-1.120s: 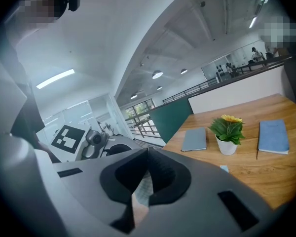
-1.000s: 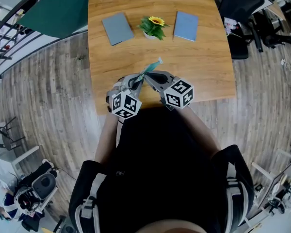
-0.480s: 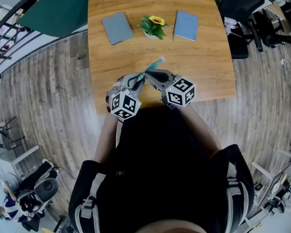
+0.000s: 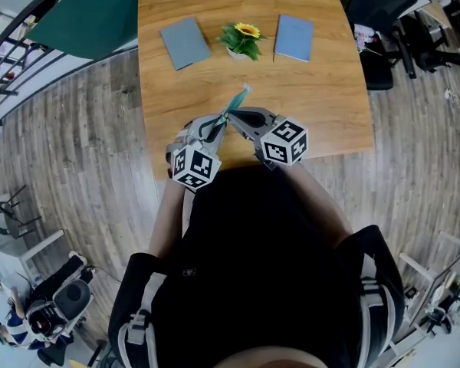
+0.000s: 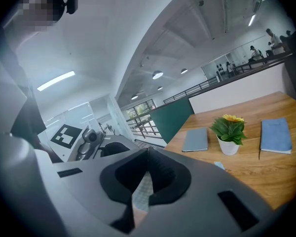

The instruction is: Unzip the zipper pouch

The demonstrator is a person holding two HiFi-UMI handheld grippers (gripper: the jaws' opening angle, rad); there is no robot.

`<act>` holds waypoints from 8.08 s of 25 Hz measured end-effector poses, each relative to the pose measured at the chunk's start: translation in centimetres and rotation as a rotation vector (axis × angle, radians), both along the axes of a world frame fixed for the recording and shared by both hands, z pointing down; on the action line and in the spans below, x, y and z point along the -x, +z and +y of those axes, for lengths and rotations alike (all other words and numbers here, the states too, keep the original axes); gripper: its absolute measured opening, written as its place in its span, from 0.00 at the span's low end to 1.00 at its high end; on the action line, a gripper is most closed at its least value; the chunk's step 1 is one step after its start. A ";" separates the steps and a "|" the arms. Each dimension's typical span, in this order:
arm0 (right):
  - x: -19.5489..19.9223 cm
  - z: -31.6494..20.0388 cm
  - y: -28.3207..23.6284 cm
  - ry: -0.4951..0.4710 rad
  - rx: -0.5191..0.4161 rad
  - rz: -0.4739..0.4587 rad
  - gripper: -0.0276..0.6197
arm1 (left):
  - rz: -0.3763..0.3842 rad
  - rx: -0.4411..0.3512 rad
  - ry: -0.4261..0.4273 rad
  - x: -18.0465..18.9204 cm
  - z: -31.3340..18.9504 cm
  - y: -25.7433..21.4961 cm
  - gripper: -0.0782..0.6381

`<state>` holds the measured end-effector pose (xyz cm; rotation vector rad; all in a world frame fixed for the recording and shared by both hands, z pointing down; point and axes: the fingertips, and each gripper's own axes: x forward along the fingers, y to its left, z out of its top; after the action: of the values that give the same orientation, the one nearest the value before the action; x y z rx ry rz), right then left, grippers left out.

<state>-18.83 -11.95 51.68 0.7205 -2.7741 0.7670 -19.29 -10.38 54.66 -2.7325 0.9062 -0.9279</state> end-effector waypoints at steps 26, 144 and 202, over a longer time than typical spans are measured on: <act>-0.7 -1.6 0.6 0.084 0.059 -0.013 0.05 | -0.017 -0.029 -0.002 -0.4 -0.8 -0.2 0.13; -32.9 -7.6 4.2 0.141 0.134 -0.060 0.05 | 0.006 -0.036 -0.147 -26.4 -0.8 -4.9 0.13; -33.2 -5.9 5.6 0.142 0.158 -0.047 0.05 | 0.036 -0.051 -0.173 -25.6 2.0 -5.9 0.13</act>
<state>14.38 -17.89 57.32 0.8850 -2.6865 1.0300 6.27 -8.35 48.73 -2.6698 1.1720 -0.8722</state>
